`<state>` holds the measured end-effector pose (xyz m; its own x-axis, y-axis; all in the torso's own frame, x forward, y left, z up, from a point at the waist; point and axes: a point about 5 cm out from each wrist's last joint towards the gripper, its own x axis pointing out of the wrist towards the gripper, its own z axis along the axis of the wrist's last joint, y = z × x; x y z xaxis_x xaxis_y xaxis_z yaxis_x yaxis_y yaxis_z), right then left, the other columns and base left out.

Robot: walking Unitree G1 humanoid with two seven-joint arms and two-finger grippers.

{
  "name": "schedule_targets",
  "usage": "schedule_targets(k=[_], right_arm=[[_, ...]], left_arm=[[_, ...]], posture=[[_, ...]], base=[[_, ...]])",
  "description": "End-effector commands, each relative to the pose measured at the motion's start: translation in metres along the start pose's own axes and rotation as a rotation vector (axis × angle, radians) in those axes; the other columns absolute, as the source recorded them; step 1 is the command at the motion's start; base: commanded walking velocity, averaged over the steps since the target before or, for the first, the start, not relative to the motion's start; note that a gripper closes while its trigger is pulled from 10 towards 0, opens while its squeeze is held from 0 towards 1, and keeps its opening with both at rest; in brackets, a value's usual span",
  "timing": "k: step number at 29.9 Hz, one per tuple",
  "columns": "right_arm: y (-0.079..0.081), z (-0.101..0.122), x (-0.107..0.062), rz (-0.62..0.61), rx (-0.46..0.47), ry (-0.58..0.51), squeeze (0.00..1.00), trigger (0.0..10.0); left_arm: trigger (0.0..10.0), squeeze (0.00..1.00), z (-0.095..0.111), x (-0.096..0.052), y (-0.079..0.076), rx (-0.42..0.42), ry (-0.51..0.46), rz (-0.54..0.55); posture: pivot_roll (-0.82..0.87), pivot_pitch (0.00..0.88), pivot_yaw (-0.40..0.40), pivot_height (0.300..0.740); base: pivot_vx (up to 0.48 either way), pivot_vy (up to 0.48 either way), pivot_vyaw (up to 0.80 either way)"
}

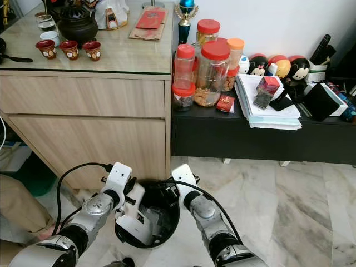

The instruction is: Picking trash to rubbish bin

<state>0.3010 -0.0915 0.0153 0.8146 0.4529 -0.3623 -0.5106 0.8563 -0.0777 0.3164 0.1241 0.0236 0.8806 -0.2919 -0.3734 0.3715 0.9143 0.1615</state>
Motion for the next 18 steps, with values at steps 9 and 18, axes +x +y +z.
schedule_targets(k=[9,18], right_arm=[[0.000,0.002,-0.001,-0.029,0.024,-0.037,0.00,10.0],[-0.017,0.046,0.005,-0.142,0.129,-0.270,0.00,10.0]], left_arm=[[10.0,0.00,0.003,-0.003,0.017,0.021,-0.026,0.107],[10.0,0.00,0.013,-0.035,0.072,-0.020,-0.257,0.460]], posture=[[0.01,0.120,-0.024,0.740],[0.05,0.080,0.001,0.740]], base=[[0.000,0.000,0.00],[0.000,0.000,0.00]])
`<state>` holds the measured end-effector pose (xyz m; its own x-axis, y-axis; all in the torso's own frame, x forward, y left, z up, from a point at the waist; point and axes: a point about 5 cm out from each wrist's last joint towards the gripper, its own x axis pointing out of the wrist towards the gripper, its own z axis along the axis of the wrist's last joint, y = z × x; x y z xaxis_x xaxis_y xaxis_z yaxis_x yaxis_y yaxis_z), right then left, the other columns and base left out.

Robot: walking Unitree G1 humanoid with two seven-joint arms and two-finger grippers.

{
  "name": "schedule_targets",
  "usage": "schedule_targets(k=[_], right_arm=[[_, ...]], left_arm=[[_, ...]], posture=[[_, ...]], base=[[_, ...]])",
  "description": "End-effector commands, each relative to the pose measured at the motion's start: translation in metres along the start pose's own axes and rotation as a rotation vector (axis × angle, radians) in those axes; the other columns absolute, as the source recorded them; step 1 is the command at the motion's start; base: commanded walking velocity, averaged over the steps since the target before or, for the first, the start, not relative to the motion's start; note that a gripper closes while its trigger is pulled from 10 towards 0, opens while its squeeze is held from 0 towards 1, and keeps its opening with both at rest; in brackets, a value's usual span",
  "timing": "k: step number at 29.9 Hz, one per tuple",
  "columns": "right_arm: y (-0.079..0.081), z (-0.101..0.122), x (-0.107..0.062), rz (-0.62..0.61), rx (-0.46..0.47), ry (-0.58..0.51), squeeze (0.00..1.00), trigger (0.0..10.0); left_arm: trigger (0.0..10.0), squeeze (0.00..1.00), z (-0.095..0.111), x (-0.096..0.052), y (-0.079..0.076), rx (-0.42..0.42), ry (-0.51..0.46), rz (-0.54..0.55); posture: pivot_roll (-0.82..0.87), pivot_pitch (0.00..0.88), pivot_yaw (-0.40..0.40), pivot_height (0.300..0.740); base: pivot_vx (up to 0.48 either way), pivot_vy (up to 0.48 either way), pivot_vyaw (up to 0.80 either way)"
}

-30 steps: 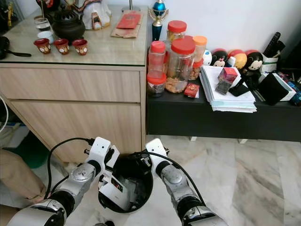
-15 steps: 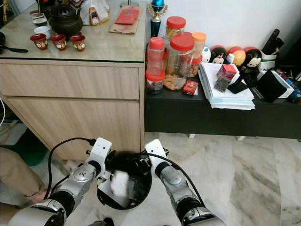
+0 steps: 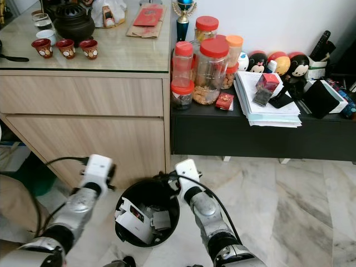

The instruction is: Picking trash to rubbish bin

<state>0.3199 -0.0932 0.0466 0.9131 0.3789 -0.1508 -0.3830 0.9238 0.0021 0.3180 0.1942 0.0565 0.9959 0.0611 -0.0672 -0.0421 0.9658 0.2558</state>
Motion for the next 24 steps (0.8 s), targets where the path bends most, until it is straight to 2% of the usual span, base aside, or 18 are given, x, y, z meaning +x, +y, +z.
schedule_targets(k=[1,6,9,14,24], right_arm=[[-0.003,0.017,0.006,-0.035,0.025,-0.083,0.00,10.0],[-0.008,0.031,0.011,-0.077,0.042,-0.146,0.00,10.0],[-0.011,0.038,0.012,-0.100,0.068,-0.176,0.00,10.0],[-0.011,0.038,0.013,-0.104,0.075,-0.179,0.00,10.0],[-0.008,0.043,0.014,-0.107,0.095,-0.207,0.00,10.0]], left_arm=[[10.0,0.00,0.006,-0.003,0.006,-0.015,-0.057,0.052],[10.0,0.00,0.018,-0.007,0.011,-0.052,-0.144,0.117],[10.0,0.00,0.025,-0.007,0.007,-0.085,-0.165,0.146],[10.0,0.00,0.031,-0.003,-0.003,-0.100,-0.164,0.114],[10.0,0.00,0.040,0.000,-0.009,-0.101,-0.177,0.088]], posture=[[0.06,0.071,0.004,0.740],[0.06,0.043,0.013,0.740],[0.06,0.032,0.016,0.740],[0.05,0.000,0.029,0.740],[0.05,0.000,0.048,0.740]], base=[[0.000,0.000,0.00],[0.000,0.000,0.00],[0.000,0.000,0.00],[0.000,0.000,0.00],[0.000,0.000,0.00]])
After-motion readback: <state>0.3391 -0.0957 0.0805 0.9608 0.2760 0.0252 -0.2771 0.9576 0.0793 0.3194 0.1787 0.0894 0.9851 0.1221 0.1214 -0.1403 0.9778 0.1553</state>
